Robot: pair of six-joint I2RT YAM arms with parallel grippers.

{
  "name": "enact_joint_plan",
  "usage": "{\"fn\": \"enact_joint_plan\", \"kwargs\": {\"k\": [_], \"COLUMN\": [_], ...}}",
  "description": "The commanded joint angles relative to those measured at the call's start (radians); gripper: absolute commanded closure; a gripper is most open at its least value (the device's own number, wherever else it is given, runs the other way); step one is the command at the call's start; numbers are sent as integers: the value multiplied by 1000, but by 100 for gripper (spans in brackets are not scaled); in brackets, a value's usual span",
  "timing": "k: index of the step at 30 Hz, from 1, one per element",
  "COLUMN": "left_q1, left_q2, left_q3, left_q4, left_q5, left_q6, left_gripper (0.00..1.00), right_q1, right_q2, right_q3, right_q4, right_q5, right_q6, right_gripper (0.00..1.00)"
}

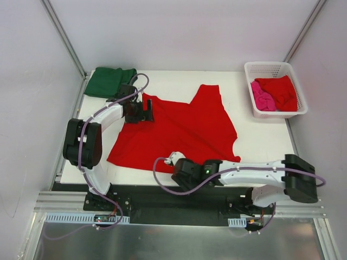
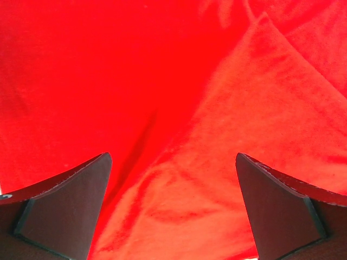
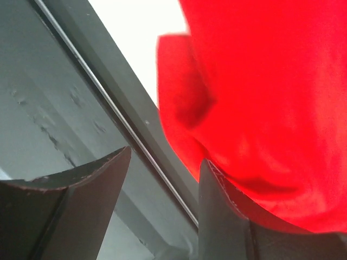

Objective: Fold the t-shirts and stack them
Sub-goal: Flatten the tshirt out

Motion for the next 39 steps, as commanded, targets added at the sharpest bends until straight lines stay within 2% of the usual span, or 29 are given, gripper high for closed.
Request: {"fn": "enact_joint_plan", "kwargs": {"k": [1,7,19,39], "left_q1": [-2,-2,-2,-3], "left_q2": [-56,-63,-62,-60], "left_q3": [-10,-10,-11,-11], "left_q4": [16,15,16,16], "left_q5": [23,15,8,-14], "left_q6": [-19,-13,-10,-5], "left_gripper": [1,1,1,1], "right_q1": [58,90,88,-34], "right_q2": [123,223,273,286], "right_q3": [114,160,154,113], "right_q4": [72,98,101,115], "right_q5": [73,85,105,95], "right_q6": [-60,-67,-49,-26], "right_gripper": [42,43,44,48]}}
